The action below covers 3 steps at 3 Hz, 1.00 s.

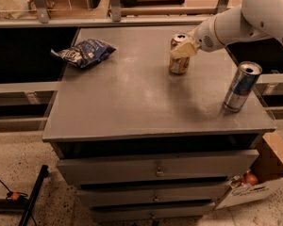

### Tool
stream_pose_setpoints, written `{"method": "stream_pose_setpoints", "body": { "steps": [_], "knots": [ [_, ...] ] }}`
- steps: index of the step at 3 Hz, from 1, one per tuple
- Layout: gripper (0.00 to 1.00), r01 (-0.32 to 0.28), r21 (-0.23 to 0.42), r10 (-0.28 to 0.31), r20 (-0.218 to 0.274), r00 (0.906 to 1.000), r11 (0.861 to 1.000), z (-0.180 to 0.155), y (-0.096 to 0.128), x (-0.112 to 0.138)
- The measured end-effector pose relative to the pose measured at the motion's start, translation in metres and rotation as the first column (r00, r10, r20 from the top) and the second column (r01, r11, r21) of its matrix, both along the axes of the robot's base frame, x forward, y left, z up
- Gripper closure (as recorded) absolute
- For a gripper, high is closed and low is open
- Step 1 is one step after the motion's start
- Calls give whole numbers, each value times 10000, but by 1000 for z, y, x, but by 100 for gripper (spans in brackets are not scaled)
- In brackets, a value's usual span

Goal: Move orange can near blue chip bag

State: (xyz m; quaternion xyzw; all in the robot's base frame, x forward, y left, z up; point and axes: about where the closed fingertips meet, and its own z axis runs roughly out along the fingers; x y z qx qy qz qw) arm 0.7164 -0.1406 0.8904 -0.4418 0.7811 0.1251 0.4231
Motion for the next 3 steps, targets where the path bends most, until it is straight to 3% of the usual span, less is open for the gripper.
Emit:
{"method": "stream_pose_setpoints", "body": {
  "steps": [2, 3],
  "knots": [
    [100, -68, 9, 68, -56, 10000, 10000, -4, 4, 1],
    [100, -71, 9, 71, -59, 10000, 10000, -4, 5, 1]
  ]
}}
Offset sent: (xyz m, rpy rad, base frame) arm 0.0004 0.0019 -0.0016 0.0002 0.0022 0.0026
